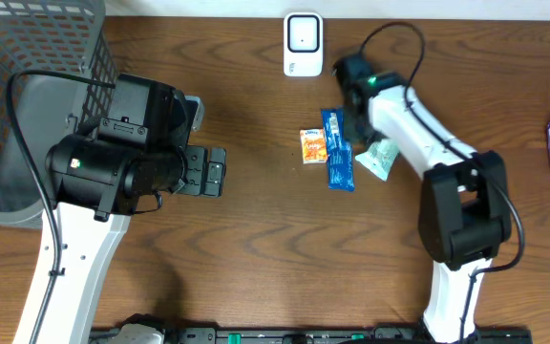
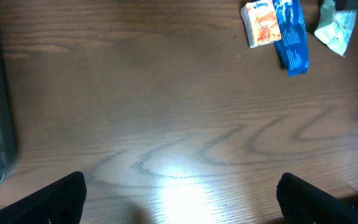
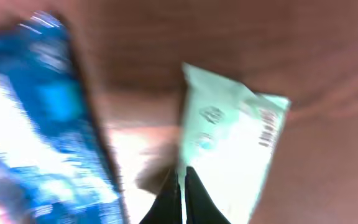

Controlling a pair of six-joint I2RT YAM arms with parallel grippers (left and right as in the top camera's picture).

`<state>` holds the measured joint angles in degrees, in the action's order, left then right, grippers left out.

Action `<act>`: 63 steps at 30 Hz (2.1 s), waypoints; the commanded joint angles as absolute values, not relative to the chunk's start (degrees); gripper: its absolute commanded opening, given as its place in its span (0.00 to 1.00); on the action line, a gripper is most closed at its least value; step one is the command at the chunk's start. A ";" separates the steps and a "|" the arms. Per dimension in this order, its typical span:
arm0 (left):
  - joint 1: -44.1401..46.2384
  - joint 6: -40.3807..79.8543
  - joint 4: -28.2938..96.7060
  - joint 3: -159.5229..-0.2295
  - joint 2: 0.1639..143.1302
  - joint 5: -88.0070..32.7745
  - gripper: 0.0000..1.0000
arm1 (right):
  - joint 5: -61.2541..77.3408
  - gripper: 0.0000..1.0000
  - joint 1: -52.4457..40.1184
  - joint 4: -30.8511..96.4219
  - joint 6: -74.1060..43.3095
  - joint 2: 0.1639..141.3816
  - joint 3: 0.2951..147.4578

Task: Scan the item barcode

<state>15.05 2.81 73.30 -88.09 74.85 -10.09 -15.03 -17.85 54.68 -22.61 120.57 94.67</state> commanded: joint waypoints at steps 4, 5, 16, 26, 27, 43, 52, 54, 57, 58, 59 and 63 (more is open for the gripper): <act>14.74 2.87 73.49 -88.62 75.02 -9.37 0.98 | 13.37 0.01 -9.10 54.52 -13.82 119.17 96.03; 14.74 2.87 73.49 -88.62 75.02 -9.37 0.98 | 16.34 0.01 -7.79 54.41 -12.84 119.17 95.74; 14.74 2.87 73.49 -88.62 75.02 -9.37 0.98 | 6.52 0.33 -6.55 55.70 -14.55 119.17 94.70; 14.74 2.87 73.49 -88.62 75.02 -9.37 0.98 | -16.97 0.49 -15.14 53.06 -29.98 119.20 88.40; 14.74 2.87 73.49 -88.62 75.02 -9.37 0.98 | -18.13 0.49 -15.59 51.88 -30.87 119.20 87.07; 14.74 2.87 73.49 -88.62 75.02 -9.37 0.98 | -8.38 0.01 -16.12 44.86 -28.80 118.61 84.29; 14.74 2.87 73.49 -88.62 75.02 -9.37 0.98 | 14.11 0.01 -9.98 47.35 -19.59 118.39 93.21; 14.74 2.87 73.49 -88.62 75.02 -9.37 0.98 | 18.50 0.01 -7.73 47.44 -19.00 118.39 93.01; 14.74 2.87 73.49 -88.62 75.02 -9.37 0.98 | 21.32 0.01 -4.67 47.90 -16.58 118.41 92.05; 14.74 2.87 73.49 -88.62 75.02 -9.37 0.98 | 21.26 0.01 -4.16 48.21 -15.70 118.41 91.81; 14.74 2.87 73.49 -88.62 75.02 -9.37 0.98 | 21.08 0.01 -3.75 48.38 -14.44 118.41 91.33; 14.74 2.87 73.49 -88.62 75.02 -9.37 0.98 | 19.05 0.28 -4.82 48.38 -13.04 118.41 89.84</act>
